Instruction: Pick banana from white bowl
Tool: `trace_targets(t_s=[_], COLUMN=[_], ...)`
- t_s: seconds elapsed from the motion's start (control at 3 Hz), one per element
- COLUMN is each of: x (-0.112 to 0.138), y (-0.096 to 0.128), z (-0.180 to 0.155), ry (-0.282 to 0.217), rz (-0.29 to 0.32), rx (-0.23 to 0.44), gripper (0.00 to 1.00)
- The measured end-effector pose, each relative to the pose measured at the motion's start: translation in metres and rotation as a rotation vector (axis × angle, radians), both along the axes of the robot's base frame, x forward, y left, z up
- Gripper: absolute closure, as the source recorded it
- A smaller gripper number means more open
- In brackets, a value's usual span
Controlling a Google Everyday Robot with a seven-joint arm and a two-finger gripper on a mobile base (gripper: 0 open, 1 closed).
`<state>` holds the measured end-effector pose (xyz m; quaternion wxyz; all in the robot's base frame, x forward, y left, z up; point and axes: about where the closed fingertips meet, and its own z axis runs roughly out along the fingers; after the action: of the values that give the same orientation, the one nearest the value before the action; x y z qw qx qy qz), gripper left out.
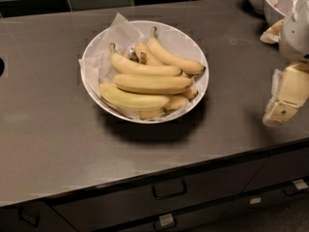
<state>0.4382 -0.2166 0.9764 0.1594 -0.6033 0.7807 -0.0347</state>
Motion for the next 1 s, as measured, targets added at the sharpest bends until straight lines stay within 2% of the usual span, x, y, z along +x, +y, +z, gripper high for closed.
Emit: trace_targets(t_s=[0.67,1.0], x=[0.001,0.0], y=[0.006,0.031], z=[0.002,0.007], ry=[-0.009,-0.031], rz=[0.013,0.08], rx=[0.001,0.022], gripper=[0.0,0.0])
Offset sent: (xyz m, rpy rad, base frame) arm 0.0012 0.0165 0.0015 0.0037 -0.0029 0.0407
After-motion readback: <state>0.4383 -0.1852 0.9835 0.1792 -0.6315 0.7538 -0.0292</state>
